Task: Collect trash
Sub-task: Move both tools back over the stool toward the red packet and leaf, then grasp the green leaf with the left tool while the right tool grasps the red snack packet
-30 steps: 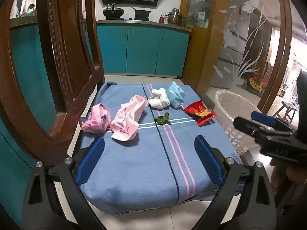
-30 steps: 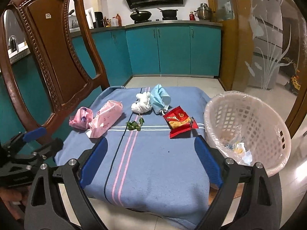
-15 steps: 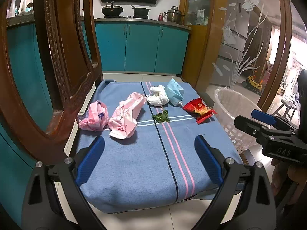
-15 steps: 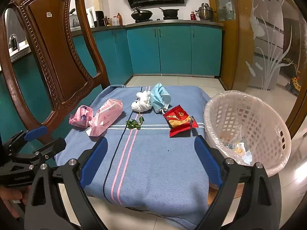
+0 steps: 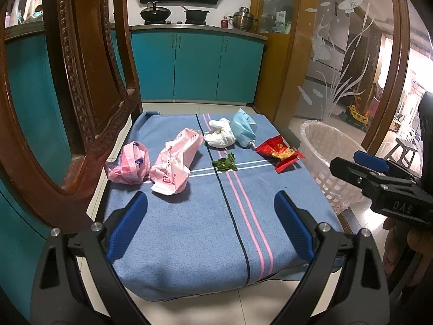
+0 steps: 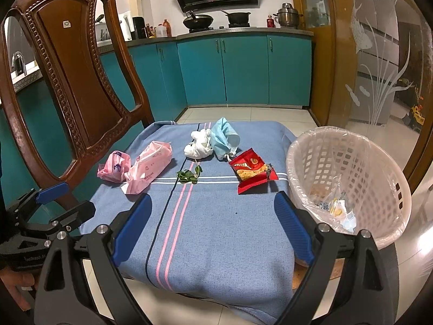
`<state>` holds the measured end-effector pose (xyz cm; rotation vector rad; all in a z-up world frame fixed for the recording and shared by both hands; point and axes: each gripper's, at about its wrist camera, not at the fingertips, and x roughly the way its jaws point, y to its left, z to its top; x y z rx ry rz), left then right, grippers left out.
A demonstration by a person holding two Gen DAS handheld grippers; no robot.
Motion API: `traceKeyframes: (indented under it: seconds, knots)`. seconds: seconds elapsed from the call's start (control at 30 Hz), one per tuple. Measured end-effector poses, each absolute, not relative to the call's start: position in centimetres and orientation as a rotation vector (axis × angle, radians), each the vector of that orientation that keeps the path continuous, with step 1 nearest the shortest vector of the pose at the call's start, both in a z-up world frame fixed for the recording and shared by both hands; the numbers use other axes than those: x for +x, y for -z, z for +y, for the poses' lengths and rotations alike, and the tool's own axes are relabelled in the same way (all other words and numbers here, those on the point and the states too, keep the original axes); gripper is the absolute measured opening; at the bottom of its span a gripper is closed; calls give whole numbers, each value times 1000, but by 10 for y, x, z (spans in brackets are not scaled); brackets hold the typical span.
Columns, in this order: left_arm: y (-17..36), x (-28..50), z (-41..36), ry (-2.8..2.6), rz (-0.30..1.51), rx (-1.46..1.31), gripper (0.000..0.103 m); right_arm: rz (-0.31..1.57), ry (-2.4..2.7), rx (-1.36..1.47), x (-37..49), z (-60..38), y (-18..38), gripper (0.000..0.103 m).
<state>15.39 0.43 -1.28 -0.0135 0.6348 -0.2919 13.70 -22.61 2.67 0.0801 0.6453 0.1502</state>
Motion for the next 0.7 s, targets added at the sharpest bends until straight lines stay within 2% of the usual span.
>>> traceKeyframes:
  seconds: [0.33,0.53,0.57,0.7]
  knots:
    - [17,156,-2,298,653,0,94,636,-148,104,138,-232,-30,90]
    - [23,189,-35,352,689,19,94,622,-120,140,144,-246,-33,90]
    - [26,198,-44,353,698,39,92,621,-114,139,145,-248,-33,90]
    - [46,245,-77,352,744,116,71,642,-87,163,154,-264,-25,90]
